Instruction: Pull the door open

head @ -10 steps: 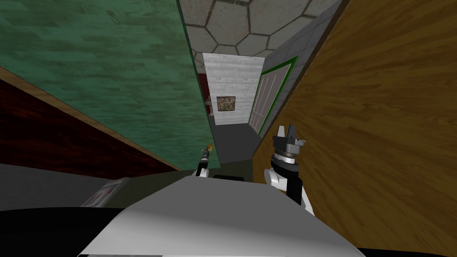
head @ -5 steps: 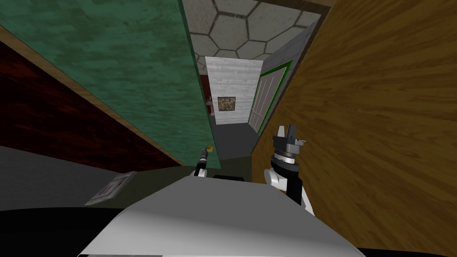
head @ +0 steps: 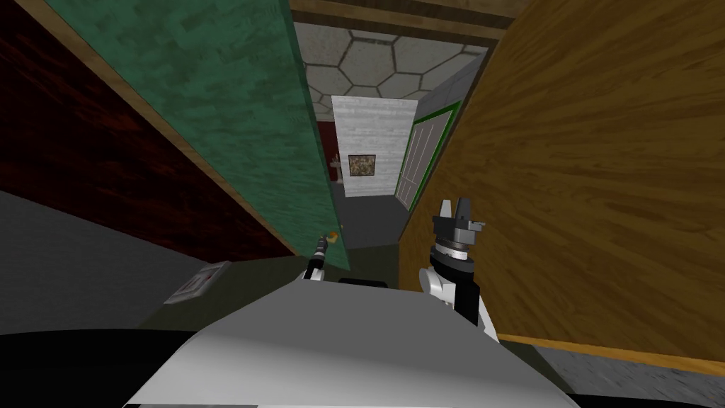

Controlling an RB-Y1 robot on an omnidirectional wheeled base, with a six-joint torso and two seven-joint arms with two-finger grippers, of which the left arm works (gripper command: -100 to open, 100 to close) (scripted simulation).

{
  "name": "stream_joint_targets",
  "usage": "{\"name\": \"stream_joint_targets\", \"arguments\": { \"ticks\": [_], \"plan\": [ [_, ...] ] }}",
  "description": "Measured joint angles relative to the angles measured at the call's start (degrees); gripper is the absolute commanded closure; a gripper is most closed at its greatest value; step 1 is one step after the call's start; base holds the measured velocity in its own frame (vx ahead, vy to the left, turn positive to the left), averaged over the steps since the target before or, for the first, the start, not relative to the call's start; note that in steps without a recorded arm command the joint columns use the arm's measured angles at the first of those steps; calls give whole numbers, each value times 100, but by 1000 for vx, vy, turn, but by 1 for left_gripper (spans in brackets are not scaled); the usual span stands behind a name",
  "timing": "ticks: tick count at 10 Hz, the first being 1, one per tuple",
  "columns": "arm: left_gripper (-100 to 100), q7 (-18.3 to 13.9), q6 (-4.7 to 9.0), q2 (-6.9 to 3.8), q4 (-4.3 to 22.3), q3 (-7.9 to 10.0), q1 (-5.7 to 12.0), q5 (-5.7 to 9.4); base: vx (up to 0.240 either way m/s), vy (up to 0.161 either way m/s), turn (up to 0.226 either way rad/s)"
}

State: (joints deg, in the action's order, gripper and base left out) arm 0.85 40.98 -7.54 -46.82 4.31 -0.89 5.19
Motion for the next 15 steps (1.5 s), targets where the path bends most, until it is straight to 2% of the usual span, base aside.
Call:
{"name": "stream_joint_targets", "arguments": {
  "ticks": [2, 5, 6, 7, 8, 11, 12, 13, 15],
  "plan": [
    [100, -101, 86, -143, 113, -47, -14, -60, -56, 3, 5],
    [100, -230, 48, -321, 2, -127, -108, -157, -14, 19, -54],
    [100, -282, 126, -375, 127, -148, -58, -178, 17, 42, -200],
    [100, -375, 161, -437, 140, -184, -82, -184, 39, 62, -255],
    [100, -476, 171, -456, 95, -216, -127, -166, 87, 73, -277],
    [100, -643, 258, -319, 57, -234, -121, -45, 152, 41, -201],
    [100, -658, 228, -269, -93, -220, -184, -11, 85, 18, -18],
    [100, -661, 222, -273, -132, -209, -173, -3, -61, 68, -195],
    [100, -786, 370, -427, -38, -189, -147, 24, -195, 28, -227]
  ]
}}
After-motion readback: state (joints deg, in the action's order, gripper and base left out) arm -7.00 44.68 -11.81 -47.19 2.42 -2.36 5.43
